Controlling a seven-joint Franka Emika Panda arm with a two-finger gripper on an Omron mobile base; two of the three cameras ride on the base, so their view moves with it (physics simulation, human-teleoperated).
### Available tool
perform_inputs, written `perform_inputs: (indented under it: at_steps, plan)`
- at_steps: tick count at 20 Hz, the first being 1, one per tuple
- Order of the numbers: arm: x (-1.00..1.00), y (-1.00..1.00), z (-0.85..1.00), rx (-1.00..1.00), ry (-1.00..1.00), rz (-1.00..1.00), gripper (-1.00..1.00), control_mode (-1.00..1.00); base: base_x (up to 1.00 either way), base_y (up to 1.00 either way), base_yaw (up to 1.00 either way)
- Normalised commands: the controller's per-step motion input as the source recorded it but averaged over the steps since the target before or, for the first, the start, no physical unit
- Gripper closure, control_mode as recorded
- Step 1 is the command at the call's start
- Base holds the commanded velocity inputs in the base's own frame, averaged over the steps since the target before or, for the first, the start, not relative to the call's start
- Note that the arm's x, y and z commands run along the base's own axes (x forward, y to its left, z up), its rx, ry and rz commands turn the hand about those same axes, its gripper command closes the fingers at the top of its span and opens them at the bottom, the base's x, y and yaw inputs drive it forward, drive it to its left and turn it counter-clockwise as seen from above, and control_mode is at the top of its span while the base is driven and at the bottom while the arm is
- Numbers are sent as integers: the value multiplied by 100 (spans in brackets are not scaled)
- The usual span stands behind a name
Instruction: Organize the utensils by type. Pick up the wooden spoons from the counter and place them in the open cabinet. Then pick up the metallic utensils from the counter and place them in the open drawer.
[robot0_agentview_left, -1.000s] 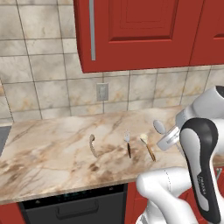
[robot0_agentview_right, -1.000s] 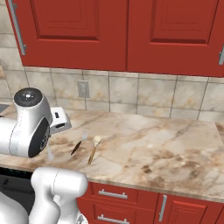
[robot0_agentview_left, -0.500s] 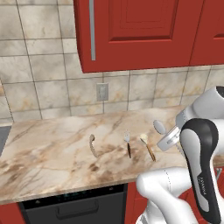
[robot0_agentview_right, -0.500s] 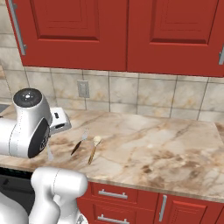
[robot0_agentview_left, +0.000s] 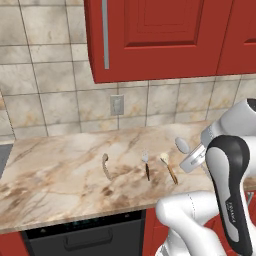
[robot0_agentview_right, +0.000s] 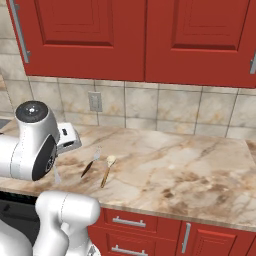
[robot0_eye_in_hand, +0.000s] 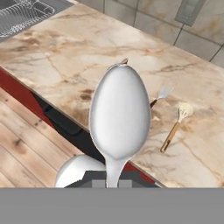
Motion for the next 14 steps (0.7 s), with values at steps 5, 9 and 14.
perform_inputs:
  at_steps: [5,9,14]
  plan:
    - [0,0,0,0,0,0,100,100,-50,-13,1]
    - [0,0,0,0,0,0,100,100,-49,-9,-12]
    - [0,0,0,0,0,0,100,100,-25,-1,-18]
